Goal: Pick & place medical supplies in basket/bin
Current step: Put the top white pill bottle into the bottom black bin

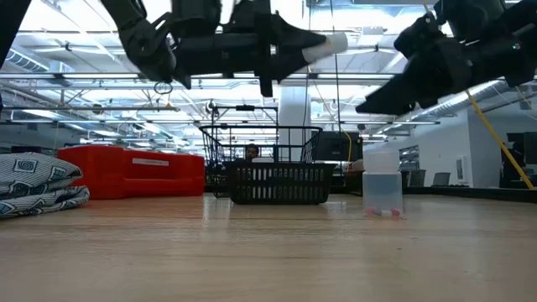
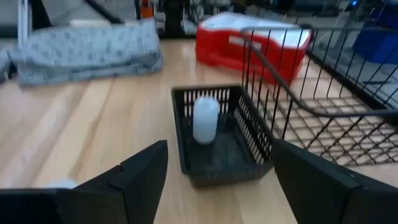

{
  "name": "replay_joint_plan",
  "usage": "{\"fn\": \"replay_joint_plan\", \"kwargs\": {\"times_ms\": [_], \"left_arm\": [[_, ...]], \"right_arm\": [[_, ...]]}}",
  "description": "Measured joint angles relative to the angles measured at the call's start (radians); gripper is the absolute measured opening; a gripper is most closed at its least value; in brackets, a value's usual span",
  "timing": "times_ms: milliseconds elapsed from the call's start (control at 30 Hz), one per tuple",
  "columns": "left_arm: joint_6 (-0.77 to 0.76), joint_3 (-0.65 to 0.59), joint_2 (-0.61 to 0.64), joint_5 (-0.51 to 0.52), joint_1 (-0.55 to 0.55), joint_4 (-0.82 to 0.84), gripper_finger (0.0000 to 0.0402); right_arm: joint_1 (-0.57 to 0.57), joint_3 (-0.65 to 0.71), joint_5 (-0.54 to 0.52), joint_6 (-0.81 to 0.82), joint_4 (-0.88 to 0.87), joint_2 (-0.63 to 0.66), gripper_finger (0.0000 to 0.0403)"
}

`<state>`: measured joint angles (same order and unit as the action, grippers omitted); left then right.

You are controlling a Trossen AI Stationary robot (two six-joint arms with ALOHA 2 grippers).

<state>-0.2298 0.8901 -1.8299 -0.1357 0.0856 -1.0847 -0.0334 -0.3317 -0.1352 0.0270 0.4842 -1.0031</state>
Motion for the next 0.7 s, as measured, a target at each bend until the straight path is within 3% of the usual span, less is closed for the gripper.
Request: {"fn": "replay_joint_plan", "kwargs": {"times_ms": [333, 700], "left_arm": [[0.018, -0.024, -0.004, 0.004, -0.002, -0.042, 0.0145], [0.033, -0.023, -0.004, 0.004, -0.003, -0.038, 0.0145]], "right_arm": [[0.033, 0.0, 0.001, -0.011, 0.51, -0.114, 0.0254], [0.117, -0.041, 0.116, 0.11, 0.579, -0.208, 0.0266]]}}
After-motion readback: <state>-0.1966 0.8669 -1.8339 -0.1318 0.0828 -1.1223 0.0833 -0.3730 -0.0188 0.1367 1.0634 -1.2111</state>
